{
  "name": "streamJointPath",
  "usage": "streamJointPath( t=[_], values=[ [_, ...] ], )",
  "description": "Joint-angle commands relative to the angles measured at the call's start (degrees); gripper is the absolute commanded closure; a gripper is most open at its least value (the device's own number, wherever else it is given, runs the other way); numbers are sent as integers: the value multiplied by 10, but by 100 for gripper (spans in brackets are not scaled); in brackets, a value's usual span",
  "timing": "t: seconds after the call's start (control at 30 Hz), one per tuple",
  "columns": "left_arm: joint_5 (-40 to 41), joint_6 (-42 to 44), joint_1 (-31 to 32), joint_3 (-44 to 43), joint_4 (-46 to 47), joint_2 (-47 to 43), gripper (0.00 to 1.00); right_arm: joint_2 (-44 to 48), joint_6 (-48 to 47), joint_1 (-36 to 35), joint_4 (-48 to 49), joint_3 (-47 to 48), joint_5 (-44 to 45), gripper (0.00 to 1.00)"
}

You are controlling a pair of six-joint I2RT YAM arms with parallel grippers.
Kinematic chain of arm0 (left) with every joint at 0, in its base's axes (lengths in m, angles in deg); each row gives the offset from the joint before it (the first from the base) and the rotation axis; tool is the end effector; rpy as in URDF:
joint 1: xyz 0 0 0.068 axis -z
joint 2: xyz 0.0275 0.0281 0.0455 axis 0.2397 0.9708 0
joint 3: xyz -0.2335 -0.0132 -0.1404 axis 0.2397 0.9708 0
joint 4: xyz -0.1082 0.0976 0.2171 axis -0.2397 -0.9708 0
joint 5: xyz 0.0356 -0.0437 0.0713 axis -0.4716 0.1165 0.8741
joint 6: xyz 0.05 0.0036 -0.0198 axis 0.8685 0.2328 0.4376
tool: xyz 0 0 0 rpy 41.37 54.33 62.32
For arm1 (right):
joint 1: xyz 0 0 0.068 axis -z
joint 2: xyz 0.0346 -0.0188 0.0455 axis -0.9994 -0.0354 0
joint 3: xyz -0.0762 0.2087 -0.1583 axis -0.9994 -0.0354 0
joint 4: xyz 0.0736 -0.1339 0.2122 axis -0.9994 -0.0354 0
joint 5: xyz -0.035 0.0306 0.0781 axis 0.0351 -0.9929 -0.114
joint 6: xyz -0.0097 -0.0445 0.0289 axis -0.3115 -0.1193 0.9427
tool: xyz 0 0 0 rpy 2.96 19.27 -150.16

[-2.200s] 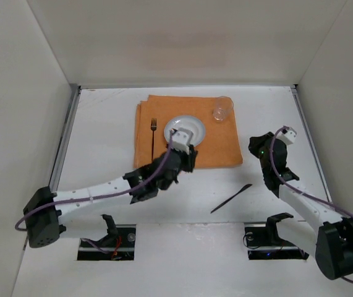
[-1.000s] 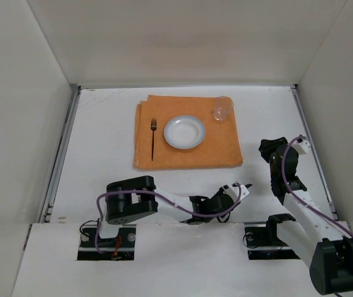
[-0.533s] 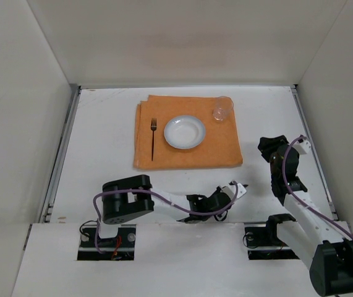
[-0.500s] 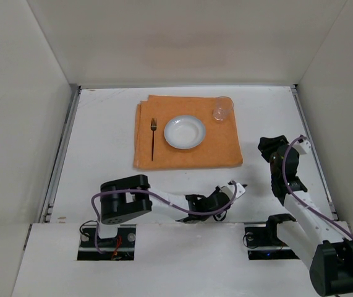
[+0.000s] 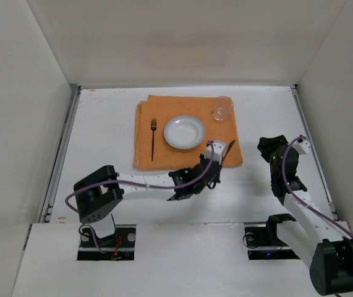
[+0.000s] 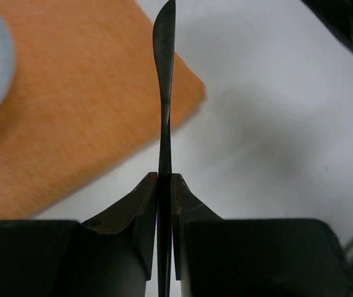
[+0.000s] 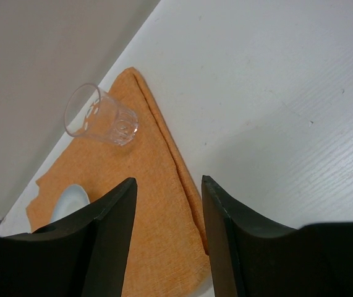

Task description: Set the dinner table for one person

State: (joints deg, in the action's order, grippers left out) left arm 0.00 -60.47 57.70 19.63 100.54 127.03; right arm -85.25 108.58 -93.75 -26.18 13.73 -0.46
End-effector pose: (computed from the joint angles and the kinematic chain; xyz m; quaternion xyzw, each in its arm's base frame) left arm 0.1318 -0.3466 0.2346 0.2116 0.7664 -0.2975 0.5286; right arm 0.1939 0.0086 0.2223 0.3638 0.6963 0.1590 0.5980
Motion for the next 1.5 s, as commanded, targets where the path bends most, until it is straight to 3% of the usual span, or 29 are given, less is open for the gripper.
streamJointPath(
  t=[0.0,0.37,0.67,0.87,1.17,1.47],
  values=[
    [69,-79,-57,-56,-6,14,95,-11,2,-4,27,9,-4,48],
    [113,-147,-126,-229,-58,190,97,-19,2,-20,29,15,-5,47],
    [179,-179,-143,-283,-64,254,97,-35,1,-22,31,18,-11,46],
    [164,-193,-156,-351,-95,311,97,-41,3,-21,39,17,-18,46],
    [144,-223,-177,-378,-104,351,97,-58,2,-22,42,18,-24,46],
    [114,-216,-184,-391,-108,368,87,-69,1,-22,44,20,-24,46]
  ],
)
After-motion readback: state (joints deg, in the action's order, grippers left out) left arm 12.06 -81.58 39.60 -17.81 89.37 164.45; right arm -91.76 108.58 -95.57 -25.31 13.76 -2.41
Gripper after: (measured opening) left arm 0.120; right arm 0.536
